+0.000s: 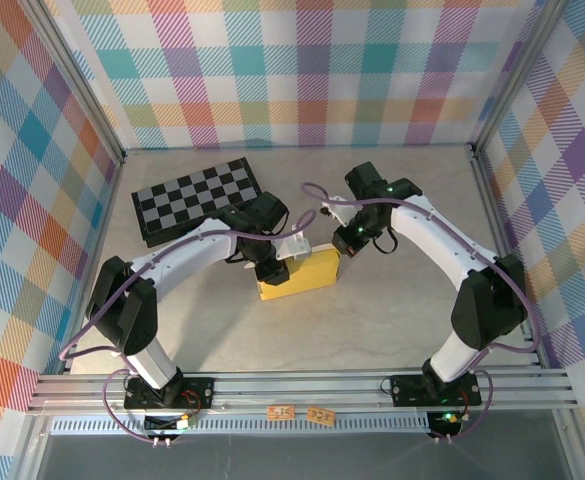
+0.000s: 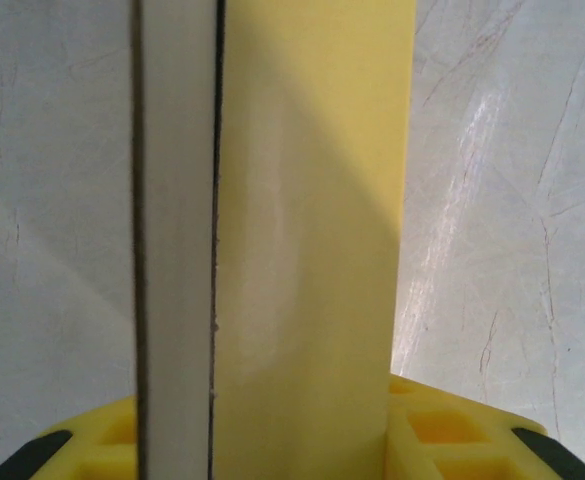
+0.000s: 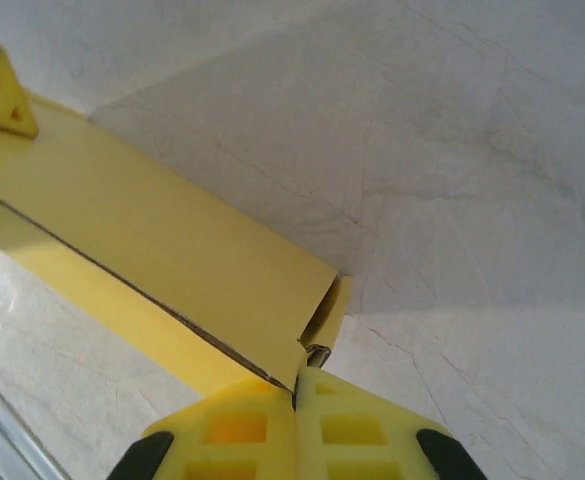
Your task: Fold the paper box
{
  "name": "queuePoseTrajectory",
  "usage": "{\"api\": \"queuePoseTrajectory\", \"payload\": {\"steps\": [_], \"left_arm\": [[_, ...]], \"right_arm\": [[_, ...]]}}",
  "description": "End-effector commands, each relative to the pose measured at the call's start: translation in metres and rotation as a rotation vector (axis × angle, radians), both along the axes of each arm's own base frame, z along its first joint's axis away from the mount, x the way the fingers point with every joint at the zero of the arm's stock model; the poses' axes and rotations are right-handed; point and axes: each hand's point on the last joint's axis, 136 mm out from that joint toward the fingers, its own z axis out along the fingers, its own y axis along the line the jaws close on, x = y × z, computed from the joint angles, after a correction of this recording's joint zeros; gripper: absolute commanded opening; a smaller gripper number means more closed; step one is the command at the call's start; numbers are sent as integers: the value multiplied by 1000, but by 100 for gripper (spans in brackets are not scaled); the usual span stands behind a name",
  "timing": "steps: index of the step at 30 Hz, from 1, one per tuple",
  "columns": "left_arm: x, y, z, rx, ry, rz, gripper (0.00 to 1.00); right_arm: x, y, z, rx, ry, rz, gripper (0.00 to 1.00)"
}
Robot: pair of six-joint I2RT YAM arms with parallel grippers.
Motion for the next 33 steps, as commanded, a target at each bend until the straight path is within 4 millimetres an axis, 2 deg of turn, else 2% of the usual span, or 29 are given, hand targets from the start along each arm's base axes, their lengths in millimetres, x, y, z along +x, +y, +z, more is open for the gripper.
{"api": "queuePoseTrajectory", "payload": {"steps": [1, 8, 20, 28, 33], "left_arm": [[13, -2, -5, 5, 4, 93, 36], [16, -4, -4, -3, 8, 126, 36], [19, -2, -6, 17, 9, 135, 39], [30, -12, 18, -120, -4, 257, 50], [28, -14, 29, -181, 5, 302, 54]], "right_arm": [[-4, 1, 6, 37, 23, -165, 0], [-5, 10, 5, 126, -45, -247, 0], [-19, 1, -25, 187, -127, -253, 0], [-30, -2, -40, 162, -173, -238, 0], [-27, -1, -38, 159, -224, -267, 0]]}}
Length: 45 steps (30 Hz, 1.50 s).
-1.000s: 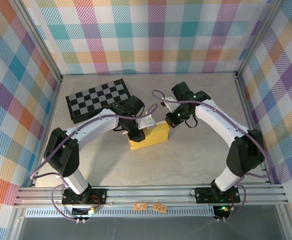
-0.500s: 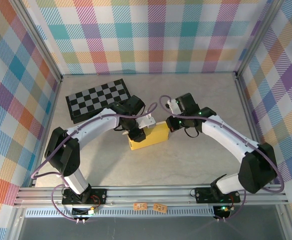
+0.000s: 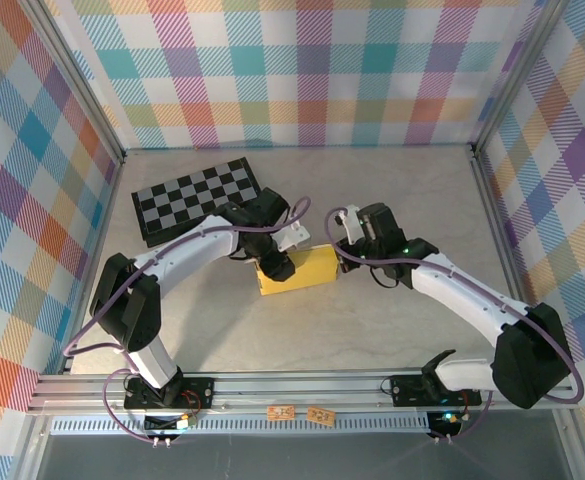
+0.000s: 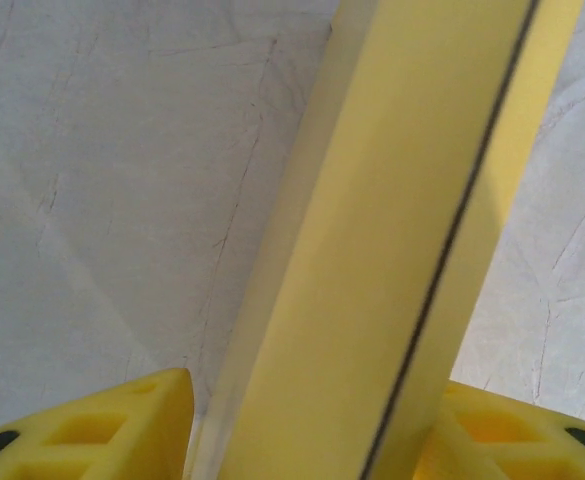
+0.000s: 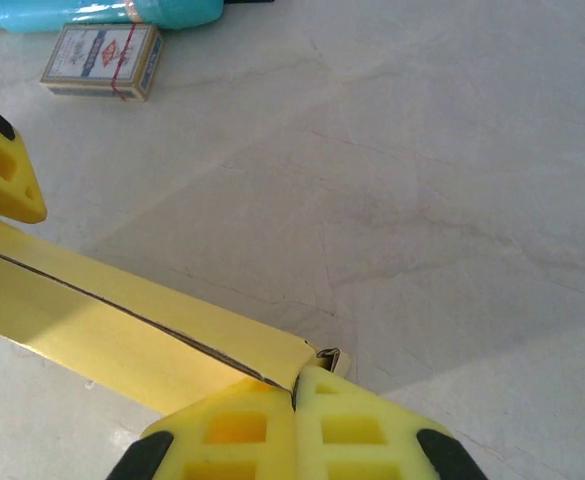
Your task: Fold the paper box
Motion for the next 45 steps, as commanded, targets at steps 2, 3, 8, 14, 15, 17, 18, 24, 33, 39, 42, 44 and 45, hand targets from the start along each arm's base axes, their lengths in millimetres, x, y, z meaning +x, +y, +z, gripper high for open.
{"api": "queuePoseTrajectory", "payload": {"steps": [2, 3, 8, 14, 15, 17, 18, 24, 33, 39, 42, 44, 45], "left_arm": [[11, -11, 31, -154, -54, 92, 56], [10, -11, 34, -167, -54, 101, 57], [11, -5, 57, -232, -113, 179, 63], [20, 29, 98, -248, -291, 362, 64], [19, 39, 104, -229, -314, 404, 62], [15, 59, 113, -190, -331, 489, 59], [10, 67, 113, -168, -311, 525, 57], [-35, 91, 81, -23, -21, 654, 47], [-58, 94, 83, -242, 256, 1025, 53], [-70, 97, 77, -570, 389, 1333, 55], [-57, 94, 73, -747, 383, 1381, 55], [-48, 92, 73, -839, 367, 1394, 54], [-43, 89, 74, -877, 368, 1382, 54]], "right_arm": [[-24, -2, -32, -49, 104, 7, 0], [-24, -1, -32, -49, 102, 8, 0], [-23, 2, -28, -40, 87, 13, 0], [-22, 3, -25, -44, 83, 13, 0], [-22, 3, -26, -48, 89, 11, 0], [-21, 2, -26, -56, 95, 4, 0], [-21, 2, -26, -57, 95, 3, 0], [-19, 1, -24, -67, 93, 0, 0], [-20, 0, -24, -74, 104, -5, 0], [-19, -1, -24, -79, 110, -18, 0], [-20, -2, -24, -77, 110, -21, 0], [-20, -2, -25, -77, 113, -22, 0], [-19, -2, -25, -77, 115, -23, 0]]}}
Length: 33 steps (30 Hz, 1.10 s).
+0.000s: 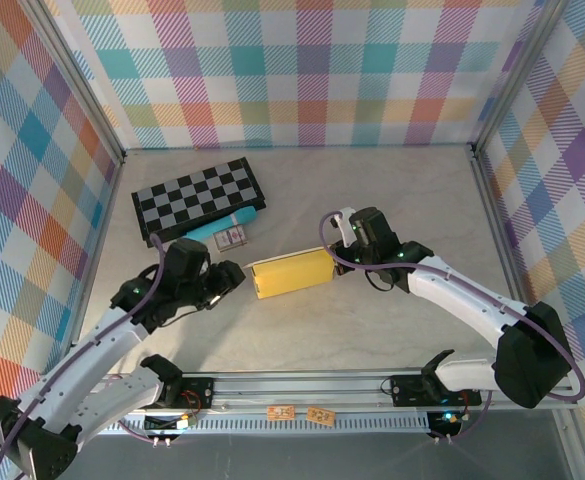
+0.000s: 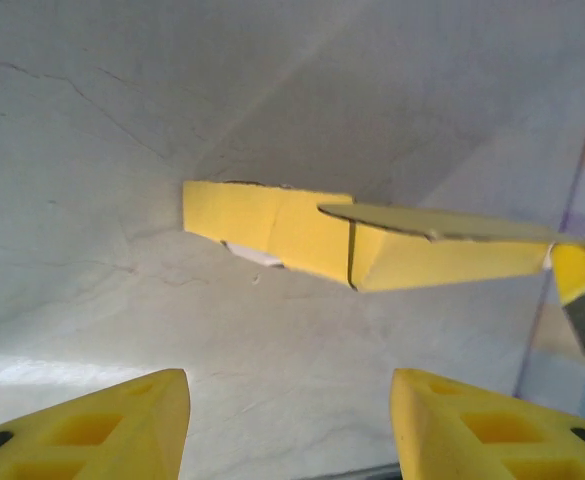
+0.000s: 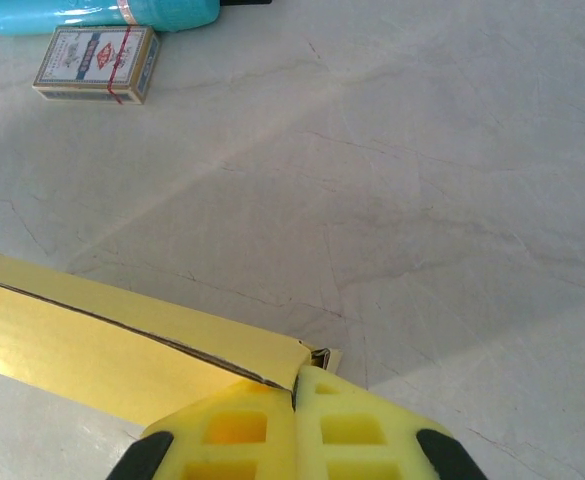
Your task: Fold the paper box
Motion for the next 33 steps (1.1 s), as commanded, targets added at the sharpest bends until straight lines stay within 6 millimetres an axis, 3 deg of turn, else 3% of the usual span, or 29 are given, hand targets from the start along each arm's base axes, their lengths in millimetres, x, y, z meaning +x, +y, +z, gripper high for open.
{"api": "queuePoseTrajectory", "payload": {"steps": [1, 3, 13, 19, 26, 33], "left_arm": [[34, -20, 28, -226, -118, 103, 54], [39, -30, 27, -271, -125, 90, 52], [39, -36, 1, -283, -89, 75, 47], [32, -23, -8, -226, -82, 101, 42], [34, -30, -16, -243, -74, 80, 39], [33, -29, -22, -236, -77, 78, 43]], "right_arm": [[-15, -8, -25, -66, 109, -9, 0], [-14, -8, -25, -69, 110, -12, 0], [-14, -10, -26, -84, 113, -13, 0], [-14, -9, -27, -87, 117, -14, 0], [-12, -10, -27, -91, 117, -22, 0], [-12, -9, -26, -87, 119, -22, 0]]}}
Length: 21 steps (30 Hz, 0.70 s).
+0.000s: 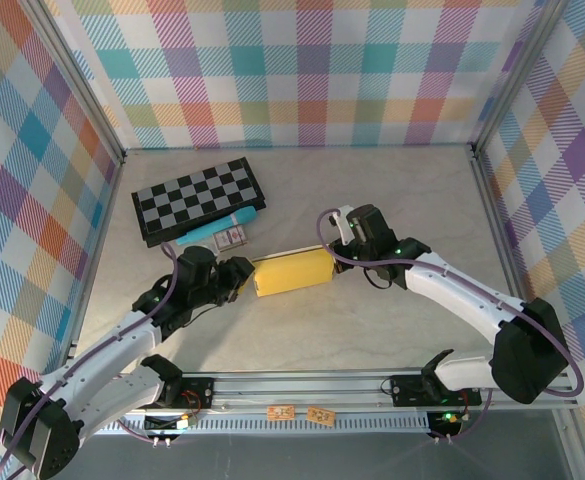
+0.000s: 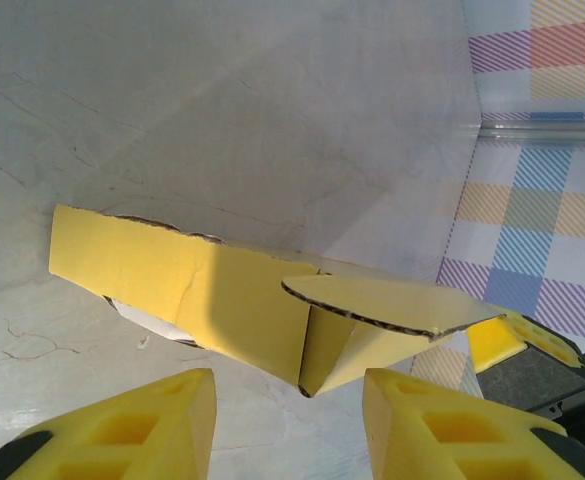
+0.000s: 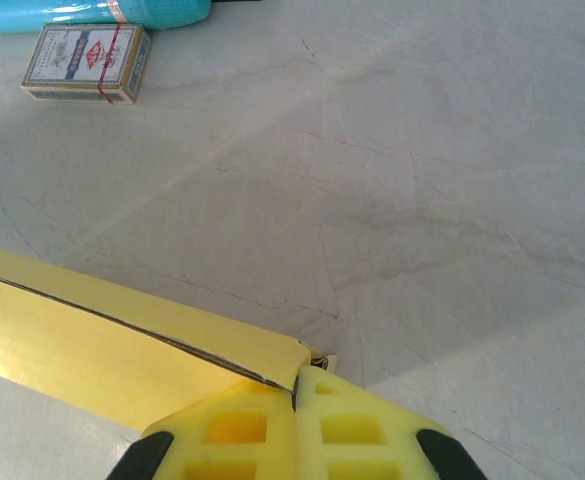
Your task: Fold the paper box
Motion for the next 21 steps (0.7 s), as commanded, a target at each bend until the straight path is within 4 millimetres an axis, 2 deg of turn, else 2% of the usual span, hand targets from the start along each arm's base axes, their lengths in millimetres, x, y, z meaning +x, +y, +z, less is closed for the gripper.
{"api": "queuePoseTrajectory", "payload": {"steps": [1, 5, 11, 17, 21], "left_arm": [[4, -3, -1, -11, -24, -4, 44], [9, -5, 1, 0, -31, -7, 44], [12, -5, -17, 24, 3, -3, 42], [-7, 12, -44, 100, 90, 18, 32], [-12, 14, -59, 107, 124, 21, 29]], "right_arm": [[-16, -11, -27, -69, 107, -12, 0], [-17, -11, -27, -70, 109, -12, 0], [-17, -11, -26, -66, 109, -13, 0], [-17, -12, -26, -68, 107, -16, 0], [-18, -12, -28, -68, 111, -14, 0]]}}
